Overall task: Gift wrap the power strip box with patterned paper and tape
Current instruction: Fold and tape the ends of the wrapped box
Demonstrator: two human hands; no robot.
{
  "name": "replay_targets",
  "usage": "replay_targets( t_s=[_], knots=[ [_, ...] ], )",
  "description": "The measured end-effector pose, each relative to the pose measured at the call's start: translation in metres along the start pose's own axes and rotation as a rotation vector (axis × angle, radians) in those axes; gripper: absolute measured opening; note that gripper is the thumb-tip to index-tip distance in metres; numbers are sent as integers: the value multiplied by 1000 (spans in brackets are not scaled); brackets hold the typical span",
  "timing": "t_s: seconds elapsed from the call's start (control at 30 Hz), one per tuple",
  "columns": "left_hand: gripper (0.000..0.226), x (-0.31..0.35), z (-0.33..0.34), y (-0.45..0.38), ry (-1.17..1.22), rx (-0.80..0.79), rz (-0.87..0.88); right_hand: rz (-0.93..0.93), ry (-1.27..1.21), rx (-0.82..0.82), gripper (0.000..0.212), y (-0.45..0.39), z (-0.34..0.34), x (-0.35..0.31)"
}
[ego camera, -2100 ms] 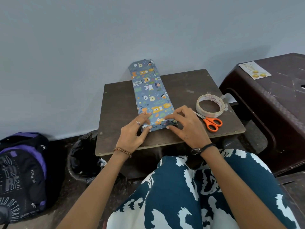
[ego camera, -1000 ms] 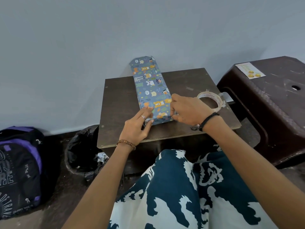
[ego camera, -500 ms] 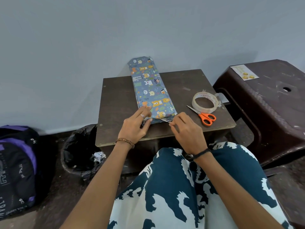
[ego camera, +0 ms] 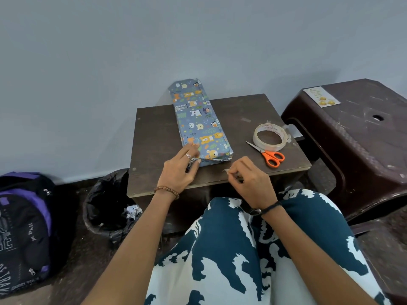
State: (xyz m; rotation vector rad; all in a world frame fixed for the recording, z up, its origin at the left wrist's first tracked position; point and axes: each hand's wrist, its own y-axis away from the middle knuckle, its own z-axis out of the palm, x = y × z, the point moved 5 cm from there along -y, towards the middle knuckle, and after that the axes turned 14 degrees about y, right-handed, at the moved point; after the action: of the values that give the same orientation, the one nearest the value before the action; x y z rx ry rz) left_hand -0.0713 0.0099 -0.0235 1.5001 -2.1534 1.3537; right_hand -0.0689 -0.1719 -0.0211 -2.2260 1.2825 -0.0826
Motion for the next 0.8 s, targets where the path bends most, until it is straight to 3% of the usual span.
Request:
replay_targets(
  t_s=[0.13, 0.3, 0.4, 0.5, 0.67, 0.8],
  knots=[
    [32, 0, 0, -1, -4, 11, 18, 417, -281, -193, 7, -9, 6, 34],
    [31, 0, 1, 0, -12, 13, 36, 619, -283, -412, 19, -24, 14, 56],
    [34, -1, 1, 0, -31, 2, 23, 639, -231, -548, 25, -32, 21, 61],
    [35, -2, 1, 1, -25, -5, 3, 585, -113, -577, 20, -40, 22, 60],
    [36, -1, 1, 0, -29, -14, 6, 467, 123, -474, 15, -41, 17, 52],
    [38, 0, 1, 1, -30, -7, -19, 474, 44, -332, 34, -34, 11, 52]
  ],
)
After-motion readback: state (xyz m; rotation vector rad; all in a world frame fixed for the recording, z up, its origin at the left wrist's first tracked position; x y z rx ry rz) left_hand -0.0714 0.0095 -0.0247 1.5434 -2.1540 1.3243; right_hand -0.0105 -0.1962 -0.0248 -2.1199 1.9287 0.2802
